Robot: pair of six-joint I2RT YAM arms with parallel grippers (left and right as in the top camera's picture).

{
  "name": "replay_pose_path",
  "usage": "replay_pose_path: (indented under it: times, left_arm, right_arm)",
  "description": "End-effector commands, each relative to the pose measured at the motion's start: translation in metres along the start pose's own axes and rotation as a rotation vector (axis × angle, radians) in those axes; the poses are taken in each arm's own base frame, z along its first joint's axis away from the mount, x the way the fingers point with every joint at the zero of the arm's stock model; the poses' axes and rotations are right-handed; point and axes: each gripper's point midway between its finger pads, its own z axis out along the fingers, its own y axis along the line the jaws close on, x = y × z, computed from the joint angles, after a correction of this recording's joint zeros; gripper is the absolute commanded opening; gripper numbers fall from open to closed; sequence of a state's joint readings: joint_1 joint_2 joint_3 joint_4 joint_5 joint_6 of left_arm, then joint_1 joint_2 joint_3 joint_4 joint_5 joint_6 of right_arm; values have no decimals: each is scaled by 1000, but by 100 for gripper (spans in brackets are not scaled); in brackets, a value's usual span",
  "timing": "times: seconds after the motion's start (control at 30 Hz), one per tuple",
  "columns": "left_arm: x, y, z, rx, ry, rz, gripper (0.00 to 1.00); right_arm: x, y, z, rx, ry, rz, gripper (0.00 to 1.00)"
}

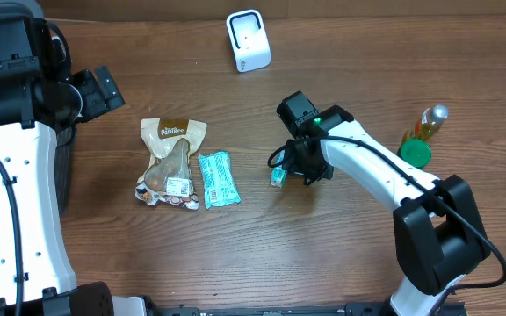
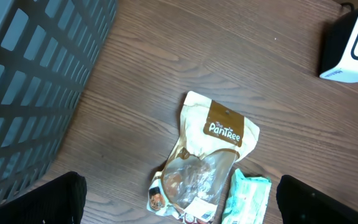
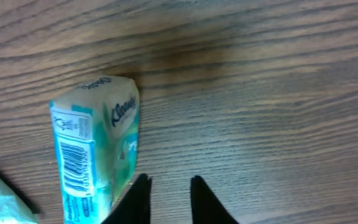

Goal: Scan the item barcode
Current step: 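Lower the right gripper onto the Kleenex pack and close on it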

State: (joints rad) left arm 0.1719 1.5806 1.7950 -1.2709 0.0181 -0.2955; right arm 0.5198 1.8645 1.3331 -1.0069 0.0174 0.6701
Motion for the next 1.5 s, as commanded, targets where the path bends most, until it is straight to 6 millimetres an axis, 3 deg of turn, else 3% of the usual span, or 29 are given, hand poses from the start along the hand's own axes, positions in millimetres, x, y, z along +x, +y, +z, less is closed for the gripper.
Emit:
replay_pose_path:
  times: [0.0,0.1,1.47]
  left_arm:
    - [-1,-1,-1,3,-5,14,100]
    - [-1,-1,-1,3,-5,14,100]
    - [-1,-1,-1,3,-5,14,100]
  right_arm:
    - [2,2,3,-8,9,8,8]
    - [2,2,3,-9,8,8,4]
    - [-1,11,3,-51,2,8,4]
